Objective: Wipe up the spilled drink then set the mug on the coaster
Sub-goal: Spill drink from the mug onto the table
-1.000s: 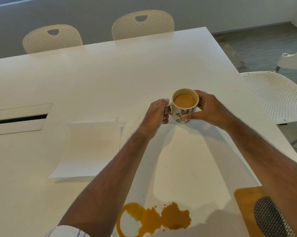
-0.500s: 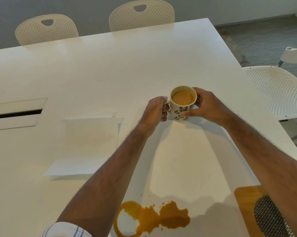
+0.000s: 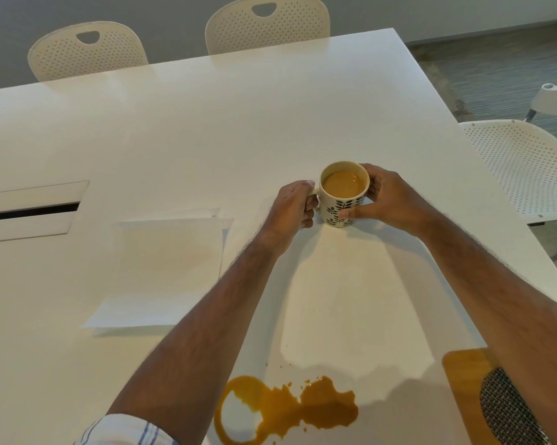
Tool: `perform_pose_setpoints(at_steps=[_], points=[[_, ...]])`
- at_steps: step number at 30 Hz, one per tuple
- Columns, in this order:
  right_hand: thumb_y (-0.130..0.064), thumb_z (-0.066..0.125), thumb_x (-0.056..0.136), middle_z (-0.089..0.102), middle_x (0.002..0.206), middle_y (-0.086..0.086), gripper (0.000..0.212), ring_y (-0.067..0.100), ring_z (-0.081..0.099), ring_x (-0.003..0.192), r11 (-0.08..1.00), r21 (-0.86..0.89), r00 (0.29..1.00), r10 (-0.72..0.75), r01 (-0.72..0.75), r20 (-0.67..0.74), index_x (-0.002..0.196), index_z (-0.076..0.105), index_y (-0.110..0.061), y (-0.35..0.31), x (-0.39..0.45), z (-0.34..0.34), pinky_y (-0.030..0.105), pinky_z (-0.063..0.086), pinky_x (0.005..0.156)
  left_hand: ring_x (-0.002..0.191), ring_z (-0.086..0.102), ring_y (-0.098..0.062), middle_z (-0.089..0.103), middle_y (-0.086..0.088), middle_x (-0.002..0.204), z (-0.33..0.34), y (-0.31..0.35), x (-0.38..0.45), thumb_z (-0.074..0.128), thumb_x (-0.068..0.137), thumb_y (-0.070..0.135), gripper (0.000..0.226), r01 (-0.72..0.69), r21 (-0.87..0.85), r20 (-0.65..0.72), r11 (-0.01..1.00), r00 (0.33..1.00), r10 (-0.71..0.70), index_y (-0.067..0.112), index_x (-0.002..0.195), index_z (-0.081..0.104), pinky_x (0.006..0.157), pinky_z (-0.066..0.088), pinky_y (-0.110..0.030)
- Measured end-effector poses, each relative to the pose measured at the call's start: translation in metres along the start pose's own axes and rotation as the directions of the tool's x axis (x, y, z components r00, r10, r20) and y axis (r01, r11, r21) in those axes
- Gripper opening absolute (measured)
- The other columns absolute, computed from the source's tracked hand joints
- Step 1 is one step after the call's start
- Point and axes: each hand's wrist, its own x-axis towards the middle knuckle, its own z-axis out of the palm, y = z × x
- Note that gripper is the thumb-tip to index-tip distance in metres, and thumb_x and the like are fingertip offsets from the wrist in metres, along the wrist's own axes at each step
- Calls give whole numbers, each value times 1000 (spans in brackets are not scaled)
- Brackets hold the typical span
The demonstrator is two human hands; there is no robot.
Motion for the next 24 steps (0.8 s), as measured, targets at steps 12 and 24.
perform_pose_setpoints(at_steps=[12, 24], points=[[-39, 98, 64, 67, 133, -15, 91, 8, 61, 129, 999, 0, 999, 43, -43, -6, 142, 54, -24, -1, -6, 3, 32, 55, 105, 59, 39, -13, 49, -1, 71, -3, 3, -2, 39, 111, 26, 28, -14, 31, -1, 999, 1000, 14, 11, 91, 50, 54, 33, -27], [-68, 92, 55, 32, 166, -7, 130, 6, 26, 154, 999, -37, 989, 34, -40, -143, 159, 21, -34, -12, -28, 22, 38, 27, 127, 70, 51, -11, 58, 2, 92, -3, 0, -18, 48, 109, 46, 38, -53, 175, -105, 983, 992, 72, 9, 115, 57, 59, 47, -25]])
